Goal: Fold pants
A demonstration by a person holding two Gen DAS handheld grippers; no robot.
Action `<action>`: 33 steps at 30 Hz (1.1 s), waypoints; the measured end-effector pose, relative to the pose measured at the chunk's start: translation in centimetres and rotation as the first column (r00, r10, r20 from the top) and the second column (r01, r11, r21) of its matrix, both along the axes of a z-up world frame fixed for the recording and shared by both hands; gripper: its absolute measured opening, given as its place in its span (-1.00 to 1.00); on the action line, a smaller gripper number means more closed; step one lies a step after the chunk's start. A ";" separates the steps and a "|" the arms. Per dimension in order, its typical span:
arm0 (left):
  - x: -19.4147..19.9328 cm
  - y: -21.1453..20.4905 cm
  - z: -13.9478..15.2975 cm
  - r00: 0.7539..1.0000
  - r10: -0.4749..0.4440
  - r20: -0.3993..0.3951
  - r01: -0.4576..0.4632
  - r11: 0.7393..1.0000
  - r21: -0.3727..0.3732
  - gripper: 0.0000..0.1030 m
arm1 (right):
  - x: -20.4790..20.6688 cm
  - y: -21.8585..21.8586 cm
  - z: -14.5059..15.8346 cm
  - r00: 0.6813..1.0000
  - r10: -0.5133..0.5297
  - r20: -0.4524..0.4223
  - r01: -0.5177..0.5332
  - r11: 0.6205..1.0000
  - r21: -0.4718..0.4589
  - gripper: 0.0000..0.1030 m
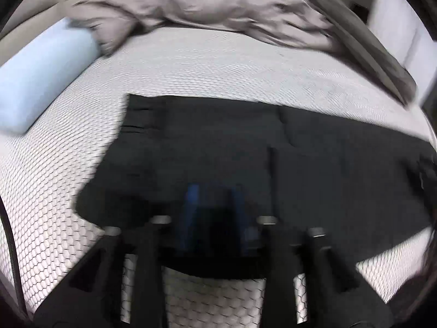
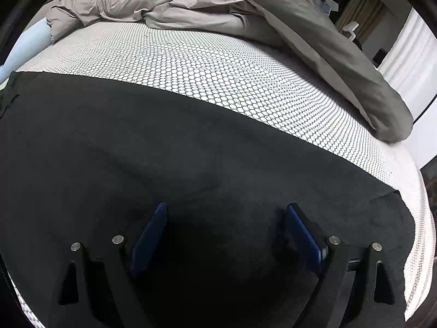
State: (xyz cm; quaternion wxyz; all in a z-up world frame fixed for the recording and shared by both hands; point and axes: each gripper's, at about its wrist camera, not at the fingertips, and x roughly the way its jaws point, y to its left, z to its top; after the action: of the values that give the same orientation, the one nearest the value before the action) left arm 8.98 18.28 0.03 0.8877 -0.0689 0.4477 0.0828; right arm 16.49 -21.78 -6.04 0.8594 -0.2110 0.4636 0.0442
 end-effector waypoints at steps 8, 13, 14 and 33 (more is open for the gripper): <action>-2.1 1.8 1.4 0.993 0.115 0.011 -0.115 0.993 0.000 -0.22 | -0.9 0.3 0.5 1.000 0.015 -0.002 -0.015 1.000 0.014 0.74; -3.1 -5.3 2.8 0.991 -0.045 0.123 0.069 0.976 -0.204 0.25 | -2.4 3.2 2.2 0.995 0.097 -0.011 -0.093 0.981 0.168 0.74; -2.8 -7.7 2.3 0.987 -0.098 0.123 0.123 0.970 -0.211 0.35 | -3.0 4.5 2.2 0.989 0.146 -0.019 -0.140 0.974 0.180 0.74; 1.7 -15.6 -1.3 0.945 -0.326 0.002 0.326 0.945 -0.020 0.59 | -9.1 -20.1 2.0 0.945 -0.321 0.069 0.320 0.947 0.019 0.82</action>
State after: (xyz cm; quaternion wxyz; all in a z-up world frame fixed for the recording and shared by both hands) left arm 10.64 2.66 -1.27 0.8882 -0.0025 0.4542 -0.0696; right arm 7.44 -41.88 -4.01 0.8720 -0.1312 0.4605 -0.1020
